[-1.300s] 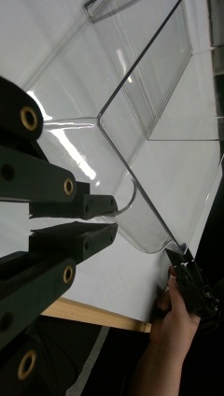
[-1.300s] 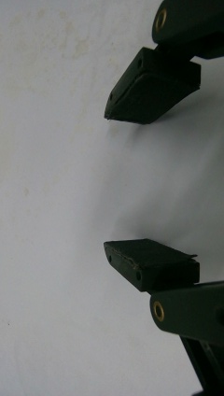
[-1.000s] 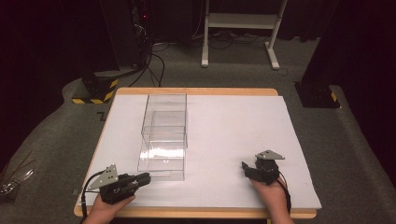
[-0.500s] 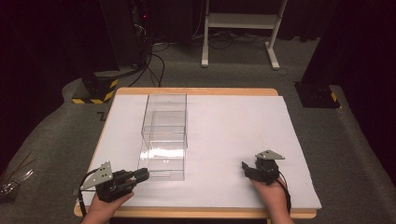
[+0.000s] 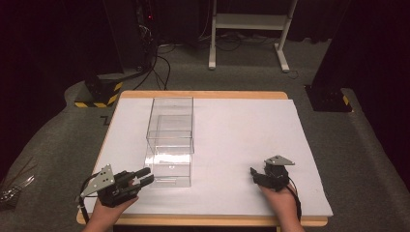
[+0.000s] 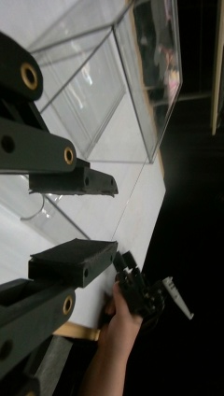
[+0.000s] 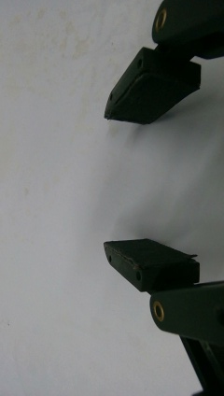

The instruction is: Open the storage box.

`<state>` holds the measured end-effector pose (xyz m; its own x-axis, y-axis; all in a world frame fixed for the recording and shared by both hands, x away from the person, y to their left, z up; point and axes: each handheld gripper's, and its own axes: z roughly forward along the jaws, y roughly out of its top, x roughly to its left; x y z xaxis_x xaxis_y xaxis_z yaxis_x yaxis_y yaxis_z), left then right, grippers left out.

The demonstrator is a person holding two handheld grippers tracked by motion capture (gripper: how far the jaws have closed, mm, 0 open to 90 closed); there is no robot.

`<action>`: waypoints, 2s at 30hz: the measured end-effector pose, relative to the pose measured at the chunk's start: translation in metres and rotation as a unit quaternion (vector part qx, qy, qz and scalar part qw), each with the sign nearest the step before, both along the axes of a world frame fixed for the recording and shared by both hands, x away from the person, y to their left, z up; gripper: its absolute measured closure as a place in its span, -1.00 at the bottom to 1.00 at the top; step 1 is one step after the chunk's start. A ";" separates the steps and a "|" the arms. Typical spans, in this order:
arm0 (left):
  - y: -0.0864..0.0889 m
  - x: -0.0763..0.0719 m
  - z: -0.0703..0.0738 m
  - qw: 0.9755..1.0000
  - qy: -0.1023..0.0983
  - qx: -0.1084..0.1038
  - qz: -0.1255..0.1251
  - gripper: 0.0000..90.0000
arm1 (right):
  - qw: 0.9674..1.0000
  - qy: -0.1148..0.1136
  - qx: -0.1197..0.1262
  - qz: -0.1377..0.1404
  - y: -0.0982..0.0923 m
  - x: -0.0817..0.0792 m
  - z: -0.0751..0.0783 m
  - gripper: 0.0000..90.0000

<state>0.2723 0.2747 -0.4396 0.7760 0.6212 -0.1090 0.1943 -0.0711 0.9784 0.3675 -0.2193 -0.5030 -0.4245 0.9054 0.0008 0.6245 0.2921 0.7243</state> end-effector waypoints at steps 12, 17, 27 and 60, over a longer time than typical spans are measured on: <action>0.036 0.009 -0.006 0.991 -0.014 0.014 0.134 -0.04 | 1.000 0.000 0.000 0.000 0.000 0.000 0.000 -0.31; 0.049 0.014 -0.015 0.983 -0.005 0.032 0.181 -0.09 | 1.000 0.000 0.000 0.000 0.000 0.000 0.000 -0.31; 0.064 0.031 -0.041 0.960 0.068 0.120 0.244 -0.22 | 1.000 0.001 0.000 0.000 0.000 0.000 0.000 -0.31; 0.056 0.055 -0.068 0.921 0.192 0.207 0.268 -0.51 | 1.000 -0.001 -0.002 -0.004 0.001 -0.001 0.000 -0.30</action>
<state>0.3270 0.3306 -0.5080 0.2997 0.9538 0.0203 0.6354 -0.2154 0.7415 0.3668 -0.2182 -0.5032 -0.4172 0.9088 -0.0038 0.6249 0.2900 0.7248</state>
